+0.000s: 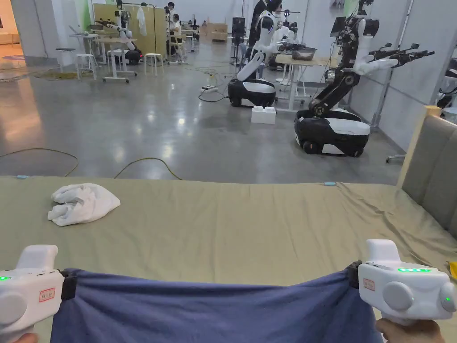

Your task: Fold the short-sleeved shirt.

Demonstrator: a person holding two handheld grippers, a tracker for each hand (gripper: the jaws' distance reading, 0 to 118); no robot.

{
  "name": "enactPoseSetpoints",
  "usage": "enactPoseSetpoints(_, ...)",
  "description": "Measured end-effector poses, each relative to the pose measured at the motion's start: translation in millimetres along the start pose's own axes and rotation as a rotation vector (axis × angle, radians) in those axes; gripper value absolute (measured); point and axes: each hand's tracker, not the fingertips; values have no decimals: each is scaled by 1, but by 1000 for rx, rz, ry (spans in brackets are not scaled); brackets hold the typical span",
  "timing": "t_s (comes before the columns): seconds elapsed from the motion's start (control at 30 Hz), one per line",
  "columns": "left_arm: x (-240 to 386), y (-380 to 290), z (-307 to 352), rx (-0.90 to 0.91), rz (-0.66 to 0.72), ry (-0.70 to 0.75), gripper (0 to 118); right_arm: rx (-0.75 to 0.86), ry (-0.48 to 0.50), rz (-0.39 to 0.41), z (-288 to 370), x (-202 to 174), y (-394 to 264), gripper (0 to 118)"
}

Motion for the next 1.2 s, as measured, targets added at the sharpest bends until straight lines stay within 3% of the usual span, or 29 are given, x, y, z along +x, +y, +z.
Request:
enactPoseSetpoints(0.23,0,49,76,147,-28,12,6,181,-3,18,82,7,56,2)
enactPoseSetpoints(0.57,-6,148,135,292,-35,33,6,404,-20,31,163,-6,162,2)
enactPoseSetpoints(1.2,-12,302,151,420,-39,113,6,555,-66,52,181,-30,329,2)
